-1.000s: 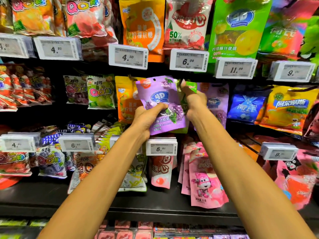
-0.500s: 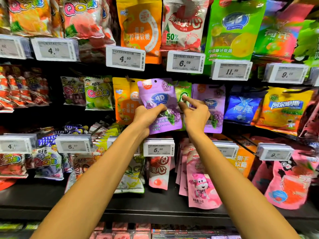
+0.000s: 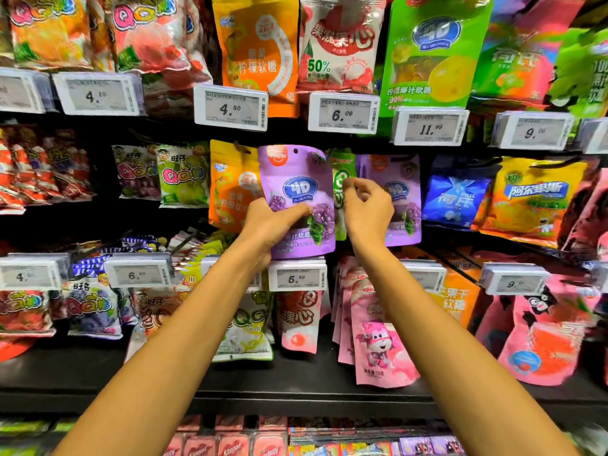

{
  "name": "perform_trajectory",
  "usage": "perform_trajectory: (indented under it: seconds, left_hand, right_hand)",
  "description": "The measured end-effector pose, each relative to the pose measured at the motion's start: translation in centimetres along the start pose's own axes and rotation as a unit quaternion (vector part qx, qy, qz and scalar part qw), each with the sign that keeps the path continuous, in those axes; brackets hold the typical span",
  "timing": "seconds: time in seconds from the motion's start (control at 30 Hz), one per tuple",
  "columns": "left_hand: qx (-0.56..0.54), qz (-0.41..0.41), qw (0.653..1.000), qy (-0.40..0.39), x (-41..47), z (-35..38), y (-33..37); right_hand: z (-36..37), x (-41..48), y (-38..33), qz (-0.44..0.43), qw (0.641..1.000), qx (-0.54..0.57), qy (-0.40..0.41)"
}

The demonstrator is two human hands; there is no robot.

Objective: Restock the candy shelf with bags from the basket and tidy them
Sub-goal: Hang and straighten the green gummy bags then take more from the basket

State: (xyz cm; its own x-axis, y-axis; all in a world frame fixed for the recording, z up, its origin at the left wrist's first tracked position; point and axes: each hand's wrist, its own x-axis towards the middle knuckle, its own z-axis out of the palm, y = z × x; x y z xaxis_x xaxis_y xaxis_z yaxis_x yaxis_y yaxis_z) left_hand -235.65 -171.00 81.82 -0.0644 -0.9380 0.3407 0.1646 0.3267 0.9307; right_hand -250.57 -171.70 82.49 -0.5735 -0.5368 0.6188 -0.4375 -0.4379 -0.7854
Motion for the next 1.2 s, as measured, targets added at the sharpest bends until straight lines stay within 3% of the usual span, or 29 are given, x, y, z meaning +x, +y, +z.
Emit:
perform_trajectory:
  seconds: [0.2, 0.33, 0.47, 0.6, 0.77, 1.2]
  left_hand:
    - [0.024, 0.055, 0.996, -0.07, -2.1, 1.3, 0.4]
    - [0.063, 0.086, 0.988, -0.109, -2.5, 3.3, 1.0]
    - [0.043, 0.057, 0.986, -0.149, -2.5, 6.3, 0.8]
    - [0.04, 0.016, 0.986, -0.163, -1.9, 9.2, 0.0]
    - [-0.007, -0.037, 0.987, -0.154, -1.2, 12.2, 0.2]
    - [-0.02, -0.041, 0.991, -0.128, 0.1, 14.3, 0.7]
  right_hand:
    - [-1.5, -0.5, -1.7, 0.084, 0.967, 0.218, -0.099]
    - [-3.7, -0.1, -1.6, 0.132, 0.956, 0.255, -0.066]
    - [-6.2, 1.3, -1.7, 0.195, 0.911, 0.36, -0.04]
    - [-8.7, 2.3, -1.4, 0.203, 0.928, 0.308, -0.049]
    - [-10.6, 4.5, -1.5, 0.208, 0.924, 0.32, -0.025]
    - [-10.8, 7.3, -1.5, 0.184, 0.94, 0.286, -0.028]
